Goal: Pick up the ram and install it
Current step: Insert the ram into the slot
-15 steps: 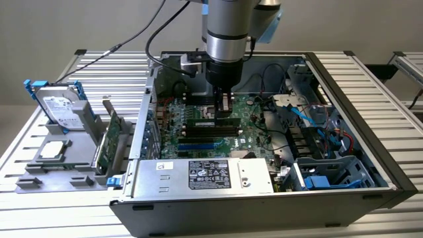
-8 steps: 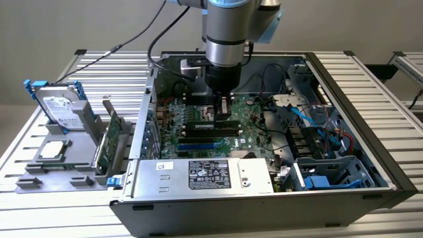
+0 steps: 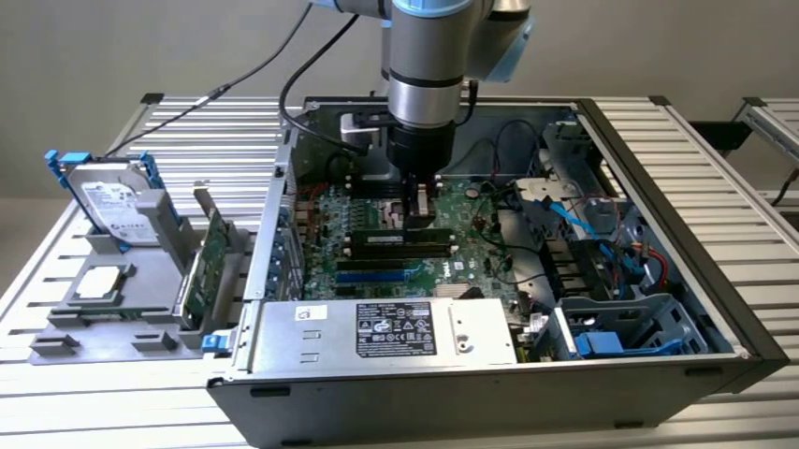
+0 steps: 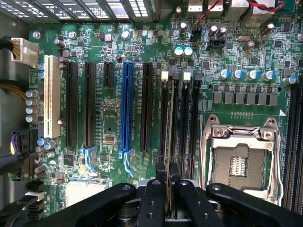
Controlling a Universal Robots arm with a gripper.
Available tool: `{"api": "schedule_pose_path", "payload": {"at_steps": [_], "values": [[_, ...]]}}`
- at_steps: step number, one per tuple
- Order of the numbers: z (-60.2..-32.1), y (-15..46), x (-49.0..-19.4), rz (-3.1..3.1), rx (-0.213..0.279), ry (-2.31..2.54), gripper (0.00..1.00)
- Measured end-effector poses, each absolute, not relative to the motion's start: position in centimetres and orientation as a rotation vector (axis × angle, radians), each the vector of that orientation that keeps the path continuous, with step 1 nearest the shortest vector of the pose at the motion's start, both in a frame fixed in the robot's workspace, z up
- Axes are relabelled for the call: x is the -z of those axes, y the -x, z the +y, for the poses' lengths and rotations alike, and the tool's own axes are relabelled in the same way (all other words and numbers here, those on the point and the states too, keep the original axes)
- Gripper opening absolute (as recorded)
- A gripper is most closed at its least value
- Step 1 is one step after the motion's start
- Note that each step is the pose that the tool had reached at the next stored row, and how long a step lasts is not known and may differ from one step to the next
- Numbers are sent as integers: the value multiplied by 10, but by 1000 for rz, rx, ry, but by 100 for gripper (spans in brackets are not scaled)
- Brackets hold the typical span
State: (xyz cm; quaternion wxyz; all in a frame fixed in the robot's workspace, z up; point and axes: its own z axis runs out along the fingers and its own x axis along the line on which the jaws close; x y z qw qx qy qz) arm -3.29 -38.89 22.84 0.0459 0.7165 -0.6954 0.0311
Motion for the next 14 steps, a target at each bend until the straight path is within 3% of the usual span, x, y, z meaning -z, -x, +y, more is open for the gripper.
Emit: {"api": "schedule_pose_path", "payload": {"at_steps": [14], "values": [[-390,33,-228,-2108,-89,-2192,14]]}}
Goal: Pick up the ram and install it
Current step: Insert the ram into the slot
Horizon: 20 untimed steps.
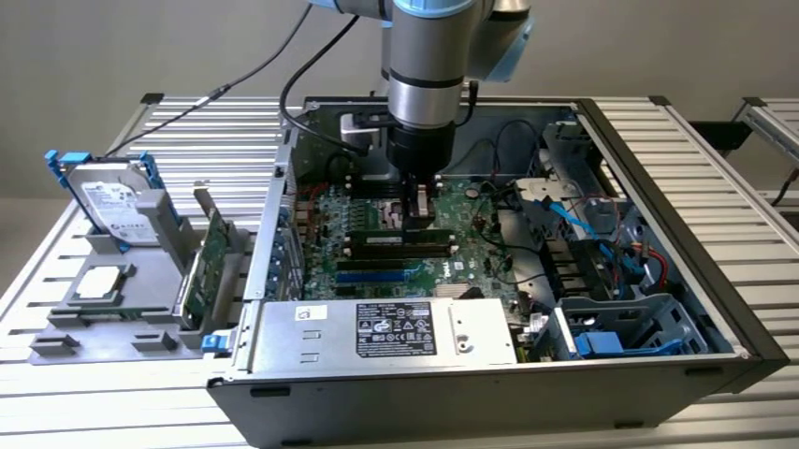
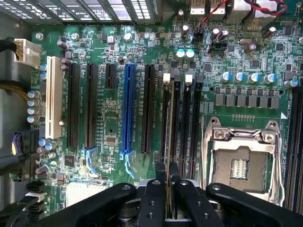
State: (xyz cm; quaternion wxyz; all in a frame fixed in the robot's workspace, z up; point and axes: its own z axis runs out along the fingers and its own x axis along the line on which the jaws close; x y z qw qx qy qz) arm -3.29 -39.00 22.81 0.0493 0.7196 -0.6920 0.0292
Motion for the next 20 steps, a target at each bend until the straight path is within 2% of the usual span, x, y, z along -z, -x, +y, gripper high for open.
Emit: {"api": "schedule_pose_path", "payload": {"at_steps": [20], "values": [[-391,32,-226,-2091,-102,-2197,14]]}}
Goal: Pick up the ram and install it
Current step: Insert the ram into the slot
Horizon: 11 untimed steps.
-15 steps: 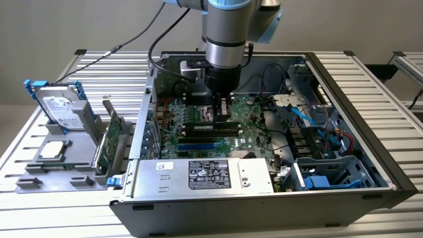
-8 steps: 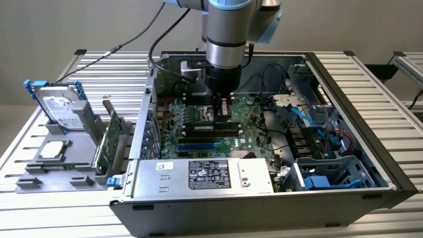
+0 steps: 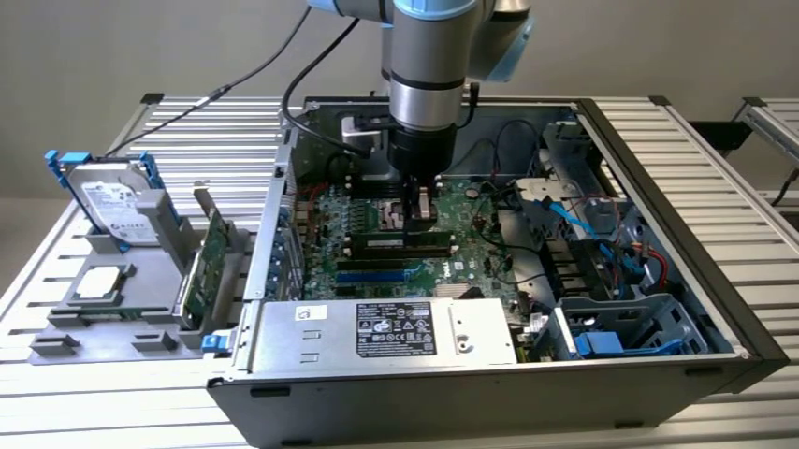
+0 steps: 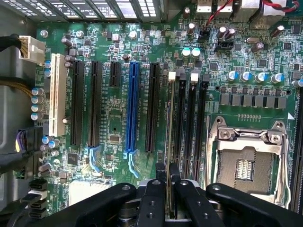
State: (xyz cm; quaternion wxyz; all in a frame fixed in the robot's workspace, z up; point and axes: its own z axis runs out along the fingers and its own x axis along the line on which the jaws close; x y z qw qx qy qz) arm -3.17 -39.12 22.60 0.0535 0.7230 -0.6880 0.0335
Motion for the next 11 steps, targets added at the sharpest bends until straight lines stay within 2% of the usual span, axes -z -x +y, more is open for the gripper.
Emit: {"api": "schedule_pose_path", "payload": {"at_steps": [11], "values": [[-390,32,-225,-2091,-106,-2193,14]]}}
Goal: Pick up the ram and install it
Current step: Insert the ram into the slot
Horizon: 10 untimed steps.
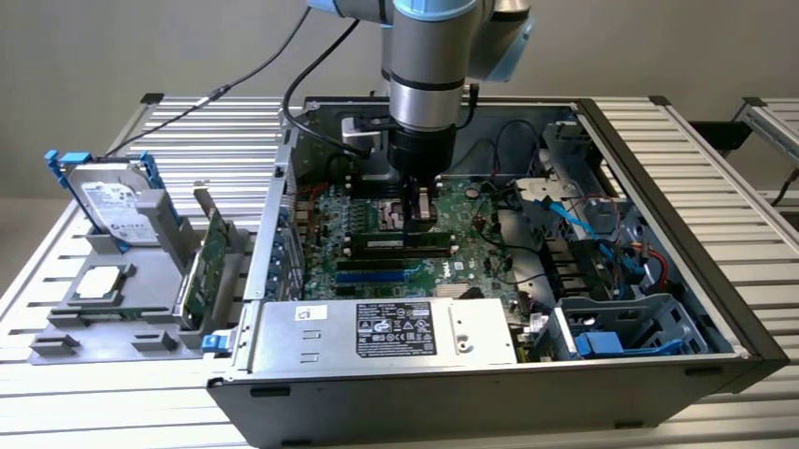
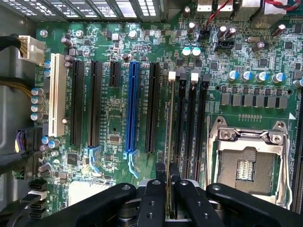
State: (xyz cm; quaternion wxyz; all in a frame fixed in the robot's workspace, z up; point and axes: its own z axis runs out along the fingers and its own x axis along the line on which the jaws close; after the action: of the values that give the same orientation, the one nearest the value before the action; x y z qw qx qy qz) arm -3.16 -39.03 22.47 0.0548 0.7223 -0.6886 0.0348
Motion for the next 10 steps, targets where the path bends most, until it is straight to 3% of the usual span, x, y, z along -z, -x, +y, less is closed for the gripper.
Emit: {"api": "schedule_pose_path", "payload": {"at_steps": [10], "values": [[-388,32,-221,-2113,-108,-2166,14]]}}
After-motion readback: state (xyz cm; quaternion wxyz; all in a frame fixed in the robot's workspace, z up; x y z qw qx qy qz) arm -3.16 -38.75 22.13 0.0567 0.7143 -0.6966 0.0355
